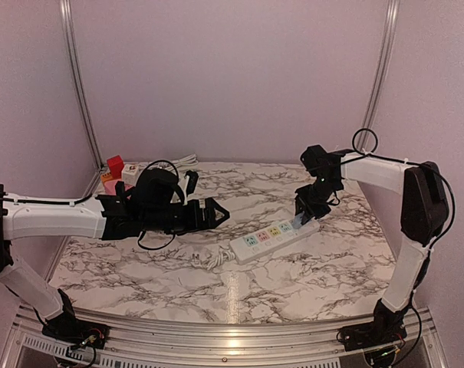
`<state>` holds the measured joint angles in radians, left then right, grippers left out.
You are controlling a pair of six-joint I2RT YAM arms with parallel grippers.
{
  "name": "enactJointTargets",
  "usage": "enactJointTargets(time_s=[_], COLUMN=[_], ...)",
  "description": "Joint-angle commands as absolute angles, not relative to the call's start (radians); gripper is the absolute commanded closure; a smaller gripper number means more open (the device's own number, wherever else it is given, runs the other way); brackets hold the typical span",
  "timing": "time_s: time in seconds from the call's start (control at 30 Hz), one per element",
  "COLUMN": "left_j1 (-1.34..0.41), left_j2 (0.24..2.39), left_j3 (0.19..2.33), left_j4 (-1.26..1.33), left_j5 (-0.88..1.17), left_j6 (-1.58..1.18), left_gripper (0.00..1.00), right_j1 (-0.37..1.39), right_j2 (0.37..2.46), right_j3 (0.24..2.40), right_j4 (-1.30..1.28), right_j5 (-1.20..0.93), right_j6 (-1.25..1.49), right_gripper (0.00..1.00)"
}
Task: Insert the plug
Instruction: Insert the socket into the socket slot.
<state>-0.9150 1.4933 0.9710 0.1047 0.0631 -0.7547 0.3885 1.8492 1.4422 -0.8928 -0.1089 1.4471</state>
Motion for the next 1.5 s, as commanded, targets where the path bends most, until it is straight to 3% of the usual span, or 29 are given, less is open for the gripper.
enactJointTargets(time_s=[0.0,0.73,0.97,1.47], left_j1=[-0.91,-0.907,-0.906,-0.906], left_j2=[1.504,1.511,1.518,1.546], left_j3=[0.965,0.979,0.98,0.987], left_j4=[0.136,0.134,0.134,0.145], left_j5=[0.078,0.084,0.086,0.103], left_j6=[-0.759,-0.756,-0.758,-0.77], left_gripper=[0.01,0.01,0.01,0.01], right_j1=[0.375,0.357,0.354,0.356], right_j2=[1.868,1.913,1.94,1.839], right_j3=[1.435,1.483,1.465,1.426], right_j4=[-0.938,-0.974,-0.918,-0.896], right_j5=[-0.08,-0.012,-0.093,-0.075], right_j6=[1.454,1.469,1.427,1.436], right_gripper=[1.0,1.0,1.0,1.0])
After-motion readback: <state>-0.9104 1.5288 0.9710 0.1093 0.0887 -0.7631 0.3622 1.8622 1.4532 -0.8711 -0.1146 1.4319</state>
